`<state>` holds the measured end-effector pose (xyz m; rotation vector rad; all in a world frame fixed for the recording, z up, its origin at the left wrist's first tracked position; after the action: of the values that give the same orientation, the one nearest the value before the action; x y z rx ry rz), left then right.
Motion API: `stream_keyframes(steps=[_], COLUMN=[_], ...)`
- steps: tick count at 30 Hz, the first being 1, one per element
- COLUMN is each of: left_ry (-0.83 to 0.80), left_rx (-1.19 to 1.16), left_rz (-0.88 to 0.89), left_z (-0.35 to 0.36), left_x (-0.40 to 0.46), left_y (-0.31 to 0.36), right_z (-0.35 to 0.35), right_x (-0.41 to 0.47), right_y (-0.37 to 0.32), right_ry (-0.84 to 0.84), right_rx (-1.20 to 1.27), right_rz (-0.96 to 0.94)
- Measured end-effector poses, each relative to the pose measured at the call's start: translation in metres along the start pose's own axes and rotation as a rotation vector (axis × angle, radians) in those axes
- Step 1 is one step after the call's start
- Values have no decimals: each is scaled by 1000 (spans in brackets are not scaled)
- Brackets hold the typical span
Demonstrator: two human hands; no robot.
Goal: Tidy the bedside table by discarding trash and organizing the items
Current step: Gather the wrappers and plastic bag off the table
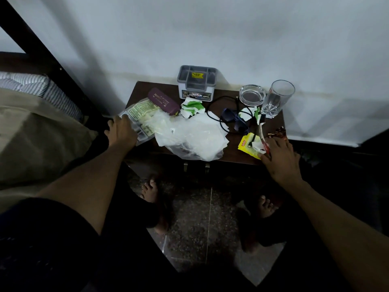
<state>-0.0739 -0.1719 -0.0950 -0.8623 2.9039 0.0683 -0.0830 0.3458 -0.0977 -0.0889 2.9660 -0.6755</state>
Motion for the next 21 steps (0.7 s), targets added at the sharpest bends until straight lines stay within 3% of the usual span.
stream_keyframes(steps=[12,15,18,21], left_ry=[0,185,527,637], left_rx=[-139,-186,-240,-230], left_rz=[-155,-187,58,415], left_z=[0,-28,-83,-105], left_x=[-5,-13,-39,-72], left_y=[-26,-24,19,93], right_z=[-10,-30,-55,-66], right_x=[5,6,-1,-10], right_y=[12,18,28,46], right_ry=[126,240,362,407], right_rx=[-26,83,181,252], right_rz=[-49,-55,-39,-35])
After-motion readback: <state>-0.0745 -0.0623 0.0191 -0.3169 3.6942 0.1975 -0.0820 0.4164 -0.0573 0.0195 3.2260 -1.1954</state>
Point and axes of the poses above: each hand's wrist, its own x-axis towards the middle knuckle, its own z-axis out of the palm, y = z × x, the point moved 10 cm from there along x, towards the middle knuckle, and after that the axes turned 14 degrees about x, right-handed, at the moved point
